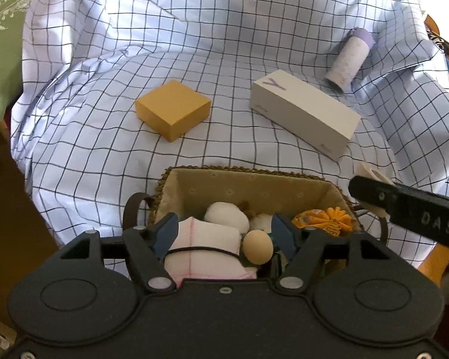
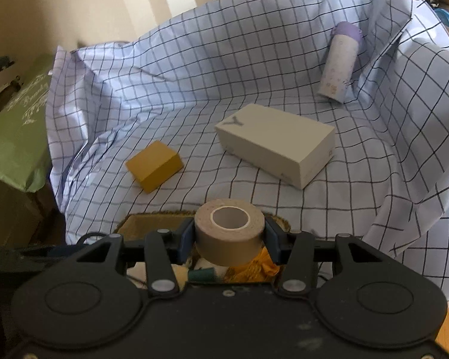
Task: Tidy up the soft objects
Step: 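Lower the peg into the basket and open the left tool while the right tool releases the tape roll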
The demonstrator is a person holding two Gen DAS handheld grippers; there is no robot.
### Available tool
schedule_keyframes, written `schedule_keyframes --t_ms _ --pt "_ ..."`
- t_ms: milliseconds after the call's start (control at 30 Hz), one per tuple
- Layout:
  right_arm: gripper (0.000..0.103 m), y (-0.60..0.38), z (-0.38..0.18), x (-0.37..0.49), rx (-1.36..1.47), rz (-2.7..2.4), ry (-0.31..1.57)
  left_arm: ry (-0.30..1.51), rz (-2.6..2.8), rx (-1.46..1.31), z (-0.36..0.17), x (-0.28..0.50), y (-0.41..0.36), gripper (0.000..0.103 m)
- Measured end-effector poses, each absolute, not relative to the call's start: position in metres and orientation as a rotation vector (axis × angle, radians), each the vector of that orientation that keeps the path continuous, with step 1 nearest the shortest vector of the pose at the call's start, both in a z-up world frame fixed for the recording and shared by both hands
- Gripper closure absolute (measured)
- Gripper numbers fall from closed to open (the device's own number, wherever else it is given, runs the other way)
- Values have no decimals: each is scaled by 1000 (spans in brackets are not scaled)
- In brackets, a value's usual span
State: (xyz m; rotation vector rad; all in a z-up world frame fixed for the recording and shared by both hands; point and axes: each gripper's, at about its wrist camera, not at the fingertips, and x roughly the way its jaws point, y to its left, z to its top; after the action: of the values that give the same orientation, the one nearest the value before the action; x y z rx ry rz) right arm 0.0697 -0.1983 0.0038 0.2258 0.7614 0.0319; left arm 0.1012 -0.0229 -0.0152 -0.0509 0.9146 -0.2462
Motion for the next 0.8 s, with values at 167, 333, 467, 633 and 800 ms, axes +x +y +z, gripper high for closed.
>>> schedule_keyframes --t_ms 167,333,467,633,800 --pt "55 -190 2 61 198 62 781 921 -220 -55 -17 97 -20 39" --pt "54 -182 1 50 181 79 787 922 -201 -57 -18 90 -17 39" --pt "54 -181 -1 44 186 82 786 917 -185 -60 -18 84 -14 38" --pt "48 -182 1 36 192 69 773 903 -172 -61 -16 76 -12 38" --pt "41 -181 8 21 178 51 748 889 -162 -57 -15 67 -11 37"
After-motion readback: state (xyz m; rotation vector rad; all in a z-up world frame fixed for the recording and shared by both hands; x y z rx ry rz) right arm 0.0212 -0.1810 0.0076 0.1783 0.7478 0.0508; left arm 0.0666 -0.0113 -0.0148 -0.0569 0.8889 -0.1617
